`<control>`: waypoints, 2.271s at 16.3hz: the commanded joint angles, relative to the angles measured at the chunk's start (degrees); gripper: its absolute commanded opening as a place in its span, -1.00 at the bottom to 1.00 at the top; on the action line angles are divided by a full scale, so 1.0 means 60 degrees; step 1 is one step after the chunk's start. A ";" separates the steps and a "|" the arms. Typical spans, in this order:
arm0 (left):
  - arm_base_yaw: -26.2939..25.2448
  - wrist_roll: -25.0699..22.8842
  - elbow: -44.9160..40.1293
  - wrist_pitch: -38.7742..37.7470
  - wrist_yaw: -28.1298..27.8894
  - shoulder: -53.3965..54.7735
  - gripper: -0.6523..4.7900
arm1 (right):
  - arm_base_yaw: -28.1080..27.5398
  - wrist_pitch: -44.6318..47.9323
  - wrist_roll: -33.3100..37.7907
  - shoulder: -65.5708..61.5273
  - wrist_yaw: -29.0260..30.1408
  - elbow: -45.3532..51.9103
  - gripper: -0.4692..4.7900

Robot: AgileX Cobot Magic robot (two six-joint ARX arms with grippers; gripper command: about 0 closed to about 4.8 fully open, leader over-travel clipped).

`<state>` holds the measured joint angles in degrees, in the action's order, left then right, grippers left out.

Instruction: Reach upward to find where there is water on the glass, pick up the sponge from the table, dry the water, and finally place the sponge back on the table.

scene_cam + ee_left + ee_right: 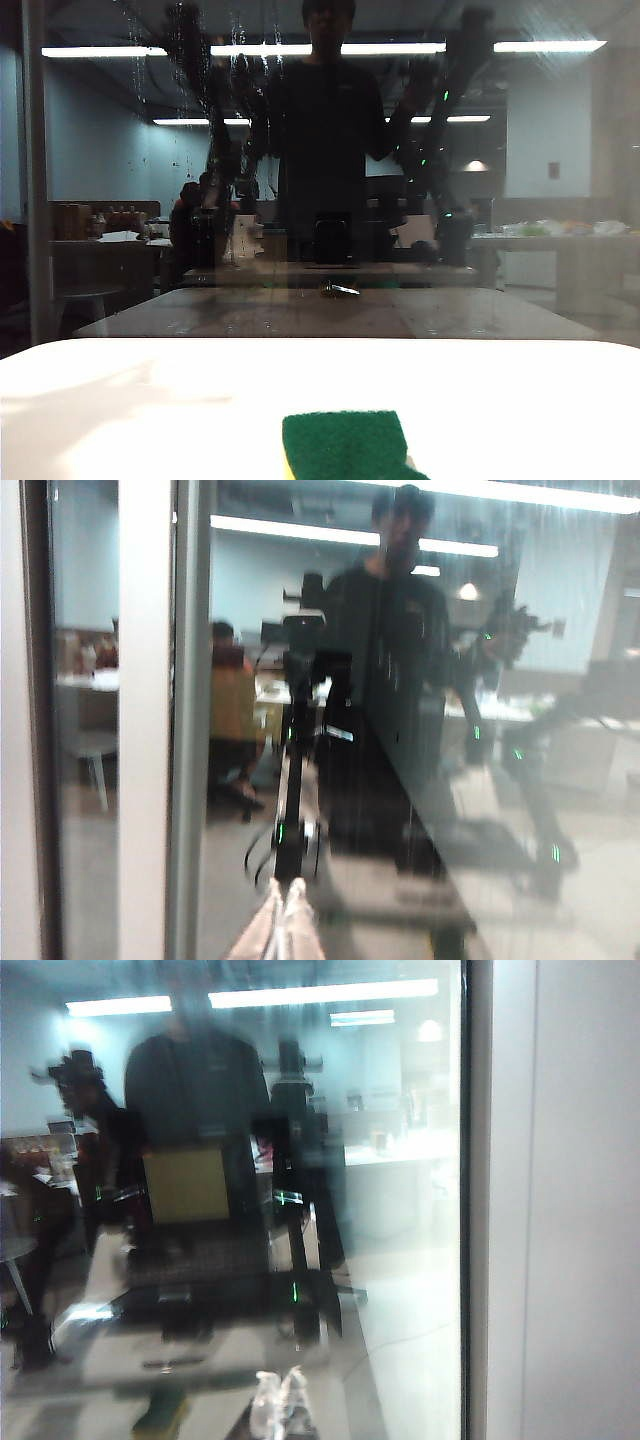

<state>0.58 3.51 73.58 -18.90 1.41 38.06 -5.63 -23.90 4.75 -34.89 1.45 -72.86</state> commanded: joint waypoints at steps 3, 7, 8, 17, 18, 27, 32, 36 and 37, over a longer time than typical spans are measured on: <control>0.0011 0.0000 0.2925 -0.0102 0.0696 0.2747 -0.78 | 0.0000 -0.0838 0.0437 -0.3158 0.0943 -0.4051 -0.84; 0.0011 0.0025 0.5085 -0.0120 0.1067 0.4976 -0.78 | 0.0000 -0.1096 0.1322 -0.5552 0.2532 -0.6135 -0.84; 0.0011 0.0029 0.5519 -0.0127 0.1075 0.5439 -0.78 | 0.0000 -0.1271 0.1319 -0.6036 0.2528 -0.6528 -0.84; 0.0011 0.0025 0.6204 0.0310 0.1311 0.6681 -0.78 | 0.0000 -0.0743 0.1202 -0.7297 0.2433 -0.7329 -0.84; 0.0011 0.0025 0.6204 0.0310 0.1311 0.6685 -0.78 | 0.0000 -0.0812 0.1202 -0.7300 0.2441 -0.7439 -0.84; 0.0011 0.0033 0.6237 0.0361 0.3472 0.6681 -0.78 | 0.0004 -0.0954 0.1206 -0.7278 0.4911 -0.7668 -0.84; 0.0011 0.0736 0.6237 0.0561 0.6590 0.6681 -0.78 | 0.0004 -0.0772 0.1213 -0.7224 0.7093 -0.7668 -0.84; 0.0011 0.1993 0.6237 0.1351 0.9041 0.6681 -0.78 | 0.0004 0.0102 0.1767 -0.7147 0.8848 -0.7668 -0.84; 0.0011 0.1989 0.6237 0.1468 0.9759 0.6681 -0.78 | 0.0004 0.0193 0.1880 -0.7147 0.9173 -0.7668 -0.84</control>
<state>0.58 15.07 110.72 -11.68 55.27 78.37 -5.61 -24.21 14.90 -78.06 54.37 -118.65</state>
